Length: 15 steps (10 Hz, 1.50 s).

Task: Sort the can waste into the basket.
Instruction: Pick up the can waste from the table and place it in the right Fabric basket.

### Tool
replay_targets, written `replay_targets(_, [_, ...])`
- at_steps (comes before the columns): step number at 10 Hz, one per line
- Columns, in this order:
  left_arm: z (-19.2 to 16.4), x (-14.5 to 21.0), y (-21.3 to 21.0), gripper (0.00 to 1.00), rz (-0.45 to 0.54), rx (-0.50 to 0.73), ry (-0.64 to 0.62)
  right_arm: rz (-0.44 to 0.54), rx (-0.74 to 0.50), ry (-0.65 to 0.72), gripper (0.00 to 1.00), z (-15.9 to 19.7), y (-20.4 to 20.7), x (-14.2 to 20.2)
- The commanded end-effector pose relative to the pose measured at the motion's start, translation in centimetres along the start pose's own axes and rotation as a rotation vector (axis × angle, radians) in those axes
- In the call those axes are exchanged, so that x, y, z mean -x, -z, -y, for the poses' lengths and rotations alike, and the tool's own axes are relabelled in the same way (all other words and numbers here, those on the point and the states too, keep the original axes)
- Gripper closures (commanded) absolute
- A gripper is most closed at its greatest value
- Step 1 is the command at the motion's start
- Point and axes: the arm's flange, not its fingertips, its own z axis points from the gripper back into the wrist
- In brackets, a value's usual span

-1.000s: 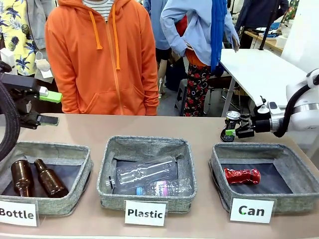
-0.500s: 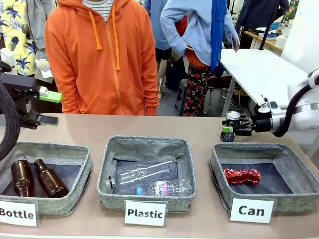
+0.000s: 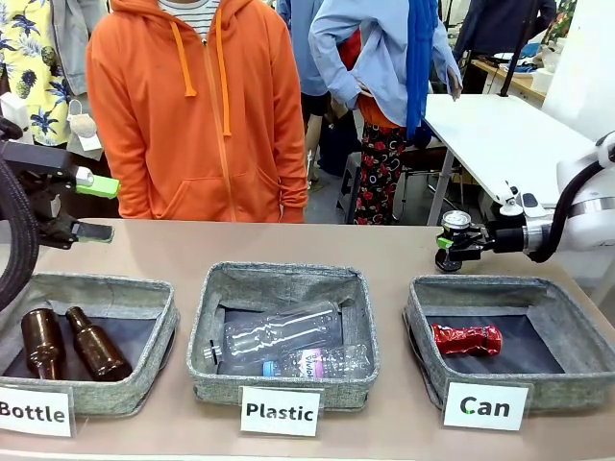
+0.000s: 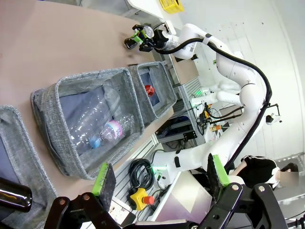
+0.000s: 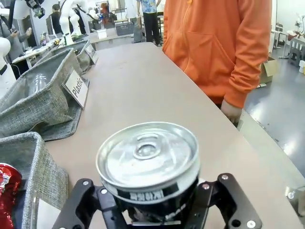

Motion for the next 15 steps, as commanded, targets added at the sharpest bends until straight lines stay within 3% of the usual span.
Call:
replay_targets(1, [0.2, 0.4, -0.2, 0.0, 0.002, 0.017, -0.009, -0.074, -0.027, -0.009, 1.0, -1.1, -1.0, -3.8])
replay_targets(3, [0.2, 0.4, -0.2, 0.0, 0.002, 0.017, -0.009, -0.168, -0.081, 0.031, 1.0, -4.0, -2.1, -9.5])
replay_targets(5, [0.2, 0.4, -0.2, 0.0, 0.002, 0.017, -0.009, -0.344, -0.042, 0.193, 1.0, -8.4, -3.1, -15.3])
replay_targets(7, [0.2, 0.4, -0.2, 0.0, 0.002, 0.017, -0.009, -0.555, -0.053, 0.231, 1.0, -13.0, -3.0, -18.1])
replay_targets(10, [0.2, 0.4, -0.2, 0.0, 0.002, 0.017, -0.009, -0.83, -0.11, 0.254, 1.0, -18.8, -1.9, -18.4])
replay_targets(13, [0.2, 0.4, -0.2, 0.0, 0.002, 0.017, -0.009, -0.954, -0.15, 0.234, 1.0, -20.5, -2.3, -16.8])
replay_targets(15, [0.2, 0.4, -0.2, 0.0, 0.002, 0.017, -0.009, -0.976, -0.18, 0.23, 1.0, -20.9, -2.8, -16.4])
